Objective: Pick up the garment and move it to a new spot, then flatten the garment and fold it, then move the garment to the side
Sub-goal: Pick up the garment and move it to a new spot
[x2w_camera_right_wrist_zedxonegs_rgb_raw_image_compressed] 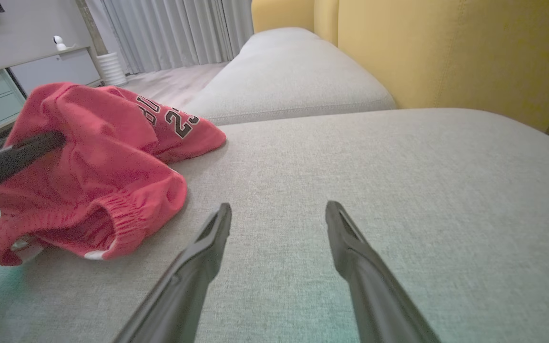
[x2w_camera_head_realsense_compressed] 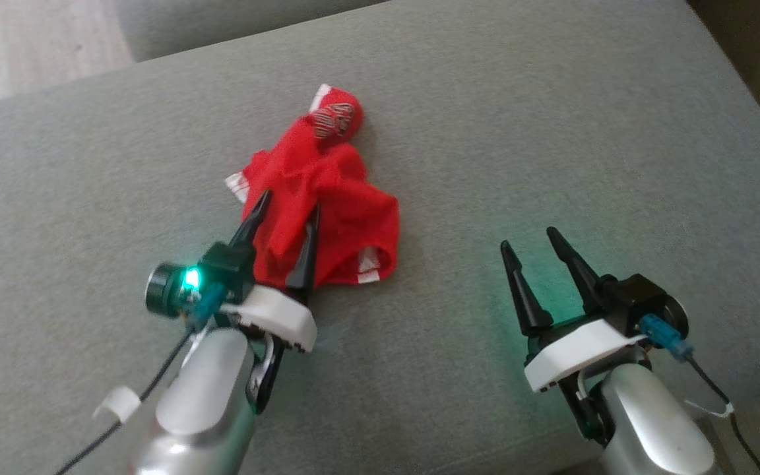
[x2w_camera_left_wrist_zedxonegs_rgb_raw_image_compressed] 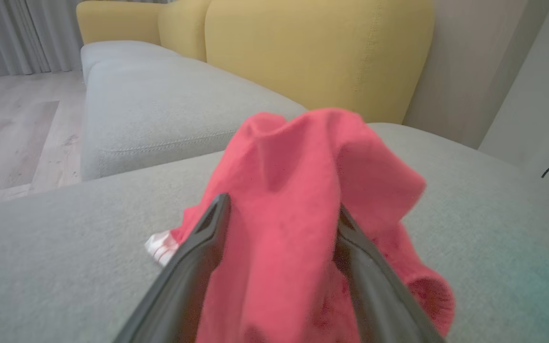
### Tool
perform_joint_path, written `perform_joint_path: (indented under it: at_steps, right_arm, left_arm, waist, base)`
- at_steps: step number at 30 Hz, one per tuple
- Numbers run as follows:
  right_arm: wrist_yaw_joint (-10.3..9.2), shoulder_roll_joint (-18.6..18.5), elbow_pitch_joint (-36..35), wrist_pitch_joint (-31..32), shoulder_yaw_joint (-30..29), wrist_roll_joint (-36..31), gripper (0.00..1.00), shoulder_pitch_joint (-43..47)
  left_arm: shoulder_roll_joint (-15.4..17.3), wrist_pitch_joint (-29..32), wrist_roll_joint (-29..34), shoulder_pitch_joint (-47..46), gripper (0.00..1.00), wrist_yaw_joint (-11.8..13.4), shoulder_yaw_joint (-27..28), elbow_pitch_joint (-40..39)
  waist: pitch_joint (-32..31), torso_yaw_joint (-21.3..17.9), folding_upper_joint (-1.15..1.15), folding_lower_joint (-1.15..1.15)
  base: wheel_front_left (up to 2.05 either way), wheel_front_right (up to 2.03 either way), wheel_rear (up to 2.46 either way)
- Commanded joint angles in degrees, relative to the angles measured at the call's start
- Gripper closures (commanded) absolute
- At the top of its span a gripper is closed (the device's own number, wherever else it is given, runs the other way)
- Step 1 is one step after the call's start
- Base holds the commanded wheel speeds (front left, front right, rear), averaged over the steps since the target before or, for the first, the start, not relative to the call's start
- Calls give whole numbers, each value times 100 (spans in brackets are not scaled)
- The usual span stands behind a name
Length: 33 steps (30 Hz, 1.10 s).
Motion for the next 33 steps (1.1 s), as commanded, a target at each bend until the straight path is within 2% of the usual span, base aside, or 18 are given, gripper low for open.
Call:
perform_joint_path:
  at_steps: [1, 6, 11, 16, 23, 33]
  right_arm:
    - [-4, 73, -170, -22, 54, -17, 0, -93]
    - [-4, 74, -168, -22, -112, -62, 0, -83]
    - [-4, 74, -128, -22, -279, -129, 0, 7]
    - [-4, 75, -33, -22, -468, -211, 0, 199]
    - [-4, 75, 190, -22, -538, -207, 0, 455]
    - [-4, 75, 326, -22, -570, -200, 0, 579]
  left_arm:
    - [60, -66, 3, -87, 0, 94, 196, -181]
    - [145, -71, 96, 425, 0, 346, 610, -747]
    - [268, -72, 224, 1206, 0, 413, 1077, -1222]
    - [280, -72, 405, 1886, 0, 334, 1420, -1487]
    - [165, -73, 531, 2647, 0, 163, 1812, -1672]
    - [54, -73, 720, 3020, 0, 40, 1976, -1933]
  waist:
    - [-17, 130, 0, 1]
    - [-126, 430, 0, 1]
    - [-377, 717, 0, 1]
    - [-635, 979, 0, 1]
    - [-932, 1108, 0, 1]
    - [-1008, 1168, 0, 1]
  base:
    - [0, 0, 0]
    - [0, 0, 0]
    - [0, 0, 0]
    - [0, 0, 0]
    - [0, 0, 0]
    - [0, 0, 0]
